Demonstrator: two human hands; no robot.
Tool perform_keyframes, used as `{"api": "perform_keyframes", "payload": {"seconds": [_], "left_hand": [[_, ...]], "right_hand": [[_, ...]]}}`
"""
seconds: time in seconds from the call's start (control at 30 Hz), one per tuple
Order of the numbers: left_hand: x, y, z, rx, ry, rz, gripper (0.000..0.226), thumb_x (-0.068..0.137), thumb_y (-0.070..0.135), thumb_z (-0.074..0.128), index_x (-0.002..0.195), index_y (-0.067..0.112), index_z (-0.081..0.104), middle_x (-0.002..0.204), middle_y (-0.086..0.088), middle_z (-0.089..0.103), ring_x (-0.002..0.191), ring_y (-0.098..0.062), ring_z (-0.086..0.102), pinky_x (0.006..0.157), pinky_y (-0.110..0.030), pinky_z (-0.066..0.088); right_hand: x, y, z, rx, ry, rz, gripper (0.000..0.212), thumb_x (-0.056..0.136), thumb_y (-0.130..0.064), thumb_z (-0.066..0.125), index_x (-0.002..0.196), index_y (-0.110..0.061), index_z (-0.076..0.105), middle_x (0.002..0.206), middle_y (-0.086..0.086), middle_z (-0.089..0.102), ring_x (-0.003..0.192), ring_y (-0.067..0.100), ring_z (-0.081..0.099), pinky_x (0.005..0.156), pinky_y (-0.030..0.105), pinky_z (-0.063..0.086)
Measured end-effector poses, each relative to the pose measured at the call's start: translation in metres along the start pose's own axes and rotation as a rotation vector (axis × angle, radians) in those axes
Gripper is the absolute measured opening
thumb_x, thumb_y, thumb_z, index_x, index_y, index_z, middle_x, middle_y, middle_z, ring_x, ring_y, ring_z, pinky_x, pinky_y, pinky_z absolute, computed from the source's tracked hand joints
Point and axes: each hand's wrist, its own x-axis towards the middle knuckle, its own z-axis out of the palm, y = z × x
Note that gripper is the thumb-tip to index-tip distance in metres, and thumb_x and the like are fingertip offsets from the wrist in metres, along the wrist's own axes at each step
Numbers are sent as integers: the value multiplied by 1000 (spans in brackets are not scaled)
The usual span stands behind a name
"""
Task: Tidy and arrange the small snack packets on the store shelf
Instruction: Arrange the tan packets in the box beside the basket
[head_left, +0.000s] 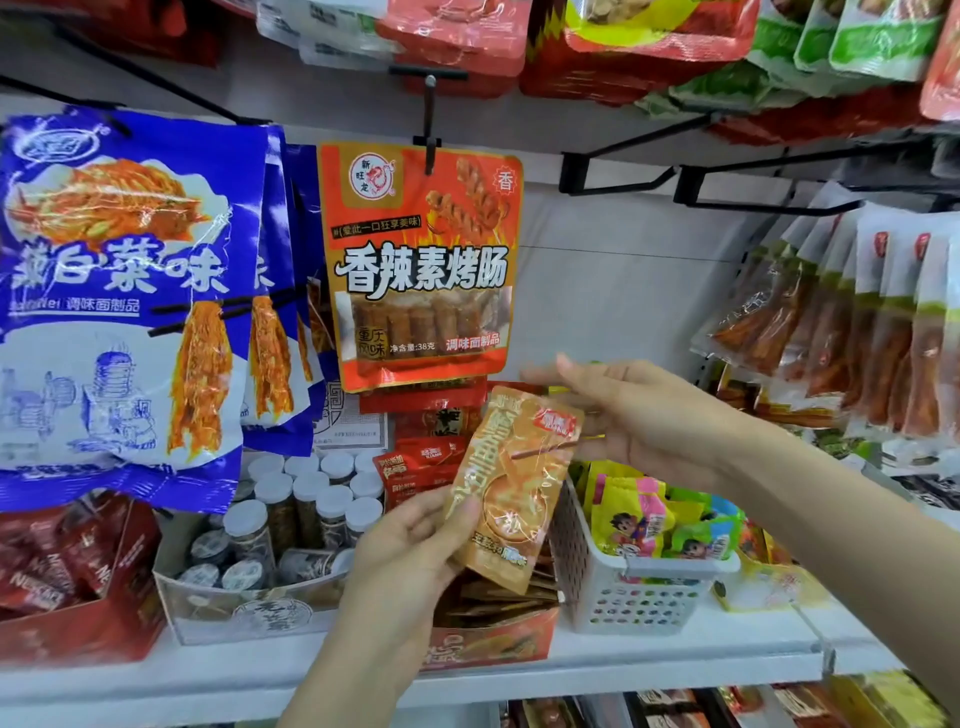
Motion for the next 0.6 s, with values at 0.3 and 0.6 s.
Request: {"api": "perform_keyframes", "payload": {"seconds": [0.3,0.6], "left_hand": [[4,-6,-6,425,182,347,18,85,21,74,101,26,67,90,11,74,85,1,69,69,-8,50],[3,-32,-4,1537,-222,543,86,81,84,5,150,38,29,155,29,17,144,10,-1,122,-31,-10]], "right_hand": [[4,2,-2,-569,385,-227,13,84,-16,75,96,-16,77,80,-4,77,76,5,72,77,20,57],[18,24,5,-1106,550,-344,12,82,-24,74,93,-20,76,80,-4,73,79,11,69,81,28,56]]}}
